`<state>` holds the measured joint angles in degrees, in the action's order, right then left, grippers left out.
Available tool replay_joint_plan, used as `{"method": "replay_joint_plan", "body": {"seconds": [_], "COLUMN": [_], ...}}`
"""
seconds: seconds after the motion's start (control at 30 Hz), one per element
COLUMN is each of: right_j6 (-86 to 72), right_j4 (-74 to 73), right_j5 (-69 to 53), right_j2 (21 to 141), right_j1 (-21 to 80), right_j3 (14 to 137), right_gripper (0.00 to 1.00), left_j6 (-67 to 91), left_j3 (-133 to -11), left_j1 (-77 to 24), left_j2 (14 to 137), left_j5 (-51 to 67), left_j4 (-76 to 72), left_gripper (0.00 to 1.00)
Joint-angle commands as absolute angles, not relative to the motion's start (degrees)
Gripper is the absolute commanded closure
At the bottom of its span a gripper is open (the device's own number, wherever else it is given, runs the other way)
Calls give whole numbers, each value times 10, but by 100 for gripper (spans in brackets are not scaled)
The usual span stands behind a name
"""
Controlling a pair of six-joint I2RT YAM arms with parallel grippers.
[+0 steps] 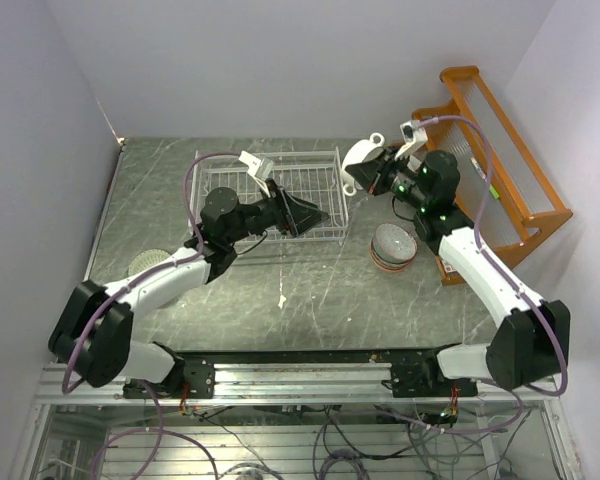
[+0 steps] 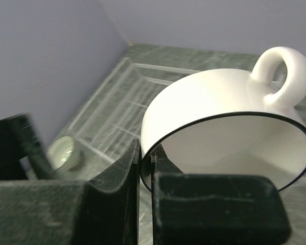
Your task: Unload the bowls from the dish rack
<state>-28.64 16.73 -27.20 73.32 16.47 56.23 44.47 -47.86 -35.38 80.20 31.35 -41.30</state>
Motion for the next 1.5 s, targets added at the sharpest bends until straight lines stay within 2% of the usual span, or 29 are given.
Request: {"method": "replay_joint_plan", "body": {"seconds": [0.0,0.27,0.5,1.07,1.47], "right_j6": [-193,-136,-113,-126,-129], "right_j4": [50,-66,-157,-204,-214], "right_j5": [-161,-13,57,20,11], "right_j2": [789,912,1020,1218,1266], "right_j1": [161,161,159,112,109], "right_j3": [663,797,901,985,1006], "right_gripper": [100,100,100,100,100], "left_j6": [349,286,281,264,251], "left_j3": [-462,-458,-446,-434,-435], "left_j1": [-358,-361,-361,-361,-361], "left_j2": [748,686,667,649,650], "left_j5": [245,177,164,159,148], "left_j4": [-291,-155,-133,-96,-76], "left_gripper": [25,25,25,27,26]}}
